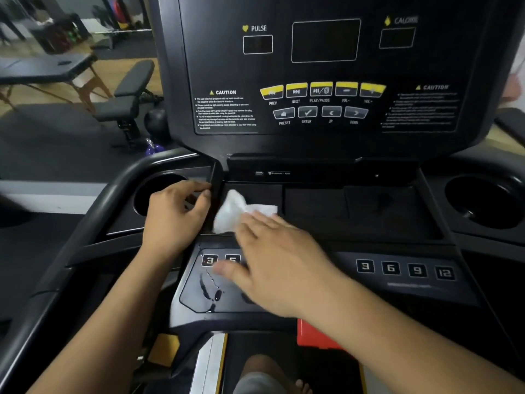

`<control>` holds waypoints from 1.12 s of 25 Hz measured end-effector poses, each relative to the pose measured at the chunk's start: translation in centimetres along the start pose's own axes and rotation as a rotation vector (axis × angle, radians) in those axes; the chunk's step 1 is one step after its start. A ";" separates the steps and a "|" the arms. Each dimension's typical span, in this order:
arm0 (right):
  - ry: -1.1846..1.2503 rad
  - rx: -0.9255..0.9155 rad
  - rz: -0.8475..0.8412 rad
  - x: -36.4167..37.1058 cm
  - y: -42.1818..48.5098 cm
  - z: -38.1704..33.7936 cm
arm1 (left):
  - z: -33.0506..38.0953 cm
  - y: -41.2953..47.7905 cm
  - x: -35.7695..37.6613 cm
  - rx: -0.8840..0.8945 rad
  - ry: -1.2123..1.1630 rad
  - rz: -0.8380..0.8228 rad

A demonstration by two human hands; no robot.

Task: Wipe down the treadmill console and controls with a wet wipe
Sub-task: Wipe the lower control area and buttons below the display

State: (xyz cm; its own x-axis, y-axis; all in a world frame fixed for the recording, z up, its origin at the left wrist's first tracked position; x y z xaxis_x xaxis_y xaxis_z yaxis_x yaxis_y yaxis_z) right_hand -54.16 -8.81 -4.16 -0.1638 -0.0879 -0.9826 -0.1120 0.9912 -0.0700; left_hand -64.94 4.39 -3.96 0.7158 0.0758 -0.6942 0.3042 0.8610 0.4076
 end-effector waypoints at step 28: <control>-0.039 0.204 0.102 -3.0 -6.6 9.7 | 11.2 -2.8 7.8 0.518 0.204 -0.547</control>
State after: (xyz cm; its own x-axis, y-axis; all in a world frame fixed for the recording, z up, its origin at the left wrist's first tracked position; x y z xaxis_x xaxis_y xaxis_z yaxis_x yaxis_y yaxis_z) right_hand -43.41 -14.14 -2.44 -0.1253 0.0137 -0.9920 0.1044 0.9945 0.0005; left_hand -53.16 -3.04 -3.84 0.2651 -0.1577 -0.9512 0.8715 0.4614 0.1664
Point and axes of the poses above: each hand's wrist, its own y-axis towards the middle knuckle, its own x-axis out of the palm, z = x × y, the point moved 9 cm from there along y, towards the middle knuckle
